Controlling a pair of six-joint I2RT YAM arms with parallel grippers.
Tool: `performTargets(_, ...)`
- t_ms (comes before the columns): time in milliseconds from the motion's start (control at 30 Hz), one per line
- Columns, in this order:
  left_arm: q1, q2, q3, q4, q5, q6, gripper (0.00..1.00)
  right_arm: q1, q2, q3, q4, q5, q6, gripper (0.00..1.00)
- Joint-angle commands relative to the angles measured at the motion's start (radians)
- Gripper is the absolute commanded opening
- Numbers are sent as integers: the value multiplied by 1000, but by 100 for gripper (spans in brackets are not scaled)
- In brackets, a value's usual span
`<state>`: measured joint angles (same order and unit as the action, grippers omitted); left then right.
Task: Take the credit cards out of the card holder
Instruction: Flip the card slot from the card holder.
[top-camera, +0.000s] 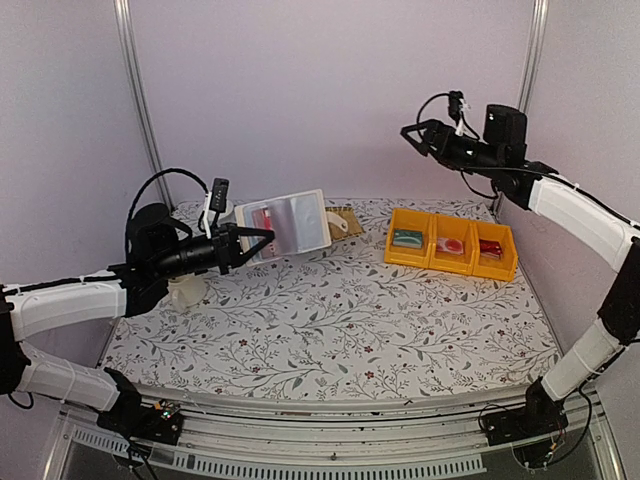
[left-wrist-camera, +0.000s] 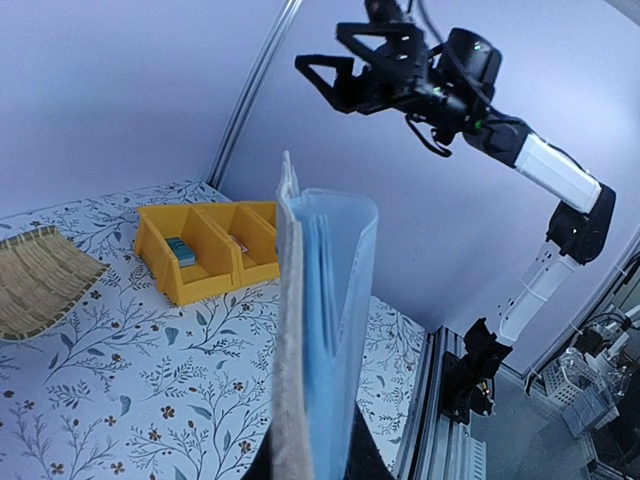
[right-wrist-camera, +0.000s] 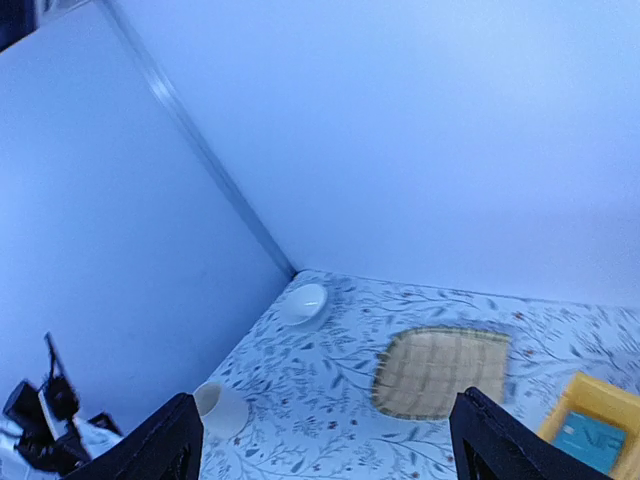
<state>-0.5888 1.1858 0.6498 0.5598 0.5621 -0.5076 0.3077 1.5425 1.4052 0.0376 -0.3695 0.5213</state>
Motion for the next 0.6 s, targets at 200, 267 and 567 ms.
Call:
performTargets(200, -91, 21, 77, -54, -217, 26, 0, 550, 124, 302, -267, 193, -496, 87)
performTargets(267, -117, 23, 91, -73, -240, 51, 0, 594, 157, 325, -285, 242, -493, 87)
performTargets(567, -145, 32, 97, -66, -282, 55, 0, 645, 274, 423, -396, 280, -484, 87)
